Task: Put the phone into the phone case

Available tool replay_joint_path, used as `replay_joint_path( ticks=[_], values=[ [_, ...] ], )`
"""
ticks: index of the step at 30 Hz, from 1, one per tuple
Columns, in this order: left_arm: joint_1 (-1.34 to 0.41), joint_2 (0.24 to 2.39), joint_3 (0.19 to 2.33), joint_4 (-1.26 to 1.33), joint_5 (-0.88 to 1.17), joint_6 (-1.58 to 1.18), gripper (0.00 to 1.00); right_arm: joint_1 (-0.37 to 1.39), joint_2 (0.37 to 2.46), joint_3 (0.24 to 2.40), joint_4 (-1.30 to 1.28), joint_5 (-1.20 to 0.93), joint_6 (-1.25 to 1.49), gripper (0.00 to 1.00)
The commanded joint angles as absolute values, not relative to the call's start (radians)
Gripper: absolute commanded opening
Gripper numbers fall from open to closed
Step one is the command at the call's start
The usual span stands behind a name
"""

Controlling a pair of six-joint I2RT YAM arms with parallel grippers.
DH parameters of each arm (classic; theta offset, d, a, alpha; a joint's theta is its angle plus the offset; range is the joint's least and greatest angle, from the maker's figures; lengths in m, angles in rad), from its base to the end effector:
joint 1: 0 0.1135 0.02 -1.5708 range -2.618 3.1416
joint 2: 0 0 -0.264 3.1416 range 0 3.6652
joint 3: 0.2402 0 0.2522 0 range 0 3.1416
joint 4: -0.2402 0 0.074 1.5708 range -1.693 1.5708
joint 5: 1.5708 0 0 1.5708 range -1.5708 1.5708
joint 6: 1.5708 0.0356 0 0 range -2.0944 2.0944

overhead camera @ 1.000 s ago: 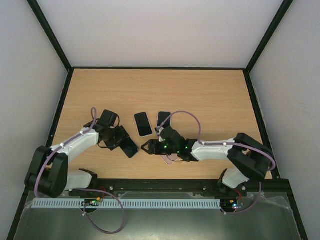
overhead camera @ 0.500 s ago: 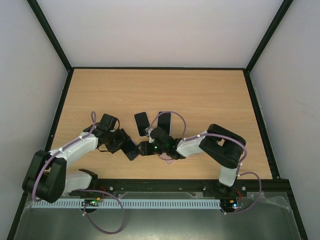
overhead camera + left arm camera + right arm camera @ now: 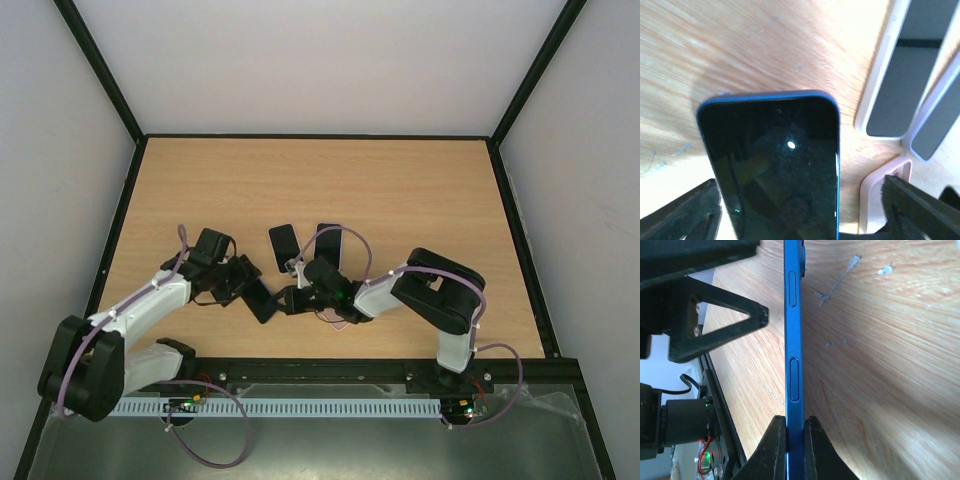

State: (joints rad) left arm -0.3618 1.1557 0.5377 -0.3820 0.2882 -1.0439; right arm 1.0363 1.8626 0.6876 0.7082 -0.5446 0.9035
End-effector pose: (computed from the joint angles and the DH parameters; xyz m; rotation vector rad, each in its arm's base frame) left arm 0.1894 -0.0825 0.1711 -0.8151 2.6492 -0.8318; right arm 0.1568 0.3011 0.1164 -0.5779 2.3959 1.6174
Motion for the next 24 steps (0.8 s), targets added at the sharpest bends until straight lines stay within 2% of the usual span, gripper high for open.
replay_joint_path(
  ticks=[1,3,7,11,18,24],
  values=[
    [-0.368,1.077,0.551,-0.422,0.297,-1.031,0.92,1.041,1.782,0.628,0.753,-0.538,0.906,0.02],
    [-0.368,1.041,0.551,-0.427,0.297,-1.015,0.98,1.041,1.751,0.603,0.752,-0.532,0.898,0.02],
    [-0.368,0.976,0.552,-0.436,0.29,-0.986,0.98,1.036,1.655,0.548,0.687,-0.52,0.869,0.02],
    [-0.373,0.928,0.546,-0.42,0.3,-0.956,0.91,1.023,1.467,0.49,0.549,-0.46,0.84,0.02],
    [-0.421,0.942,0.494,-0.29,0.339,-0.985,0.72,1.014,1.104,0.523,0.018,-0.208,0.715,0.02],
    [-0.543,1.072,0.466,-0.141,0.335,-1.026,0.64,1.014,1.003,0.546,-0.248,-0.081,0.709,0.02]
  ],
)
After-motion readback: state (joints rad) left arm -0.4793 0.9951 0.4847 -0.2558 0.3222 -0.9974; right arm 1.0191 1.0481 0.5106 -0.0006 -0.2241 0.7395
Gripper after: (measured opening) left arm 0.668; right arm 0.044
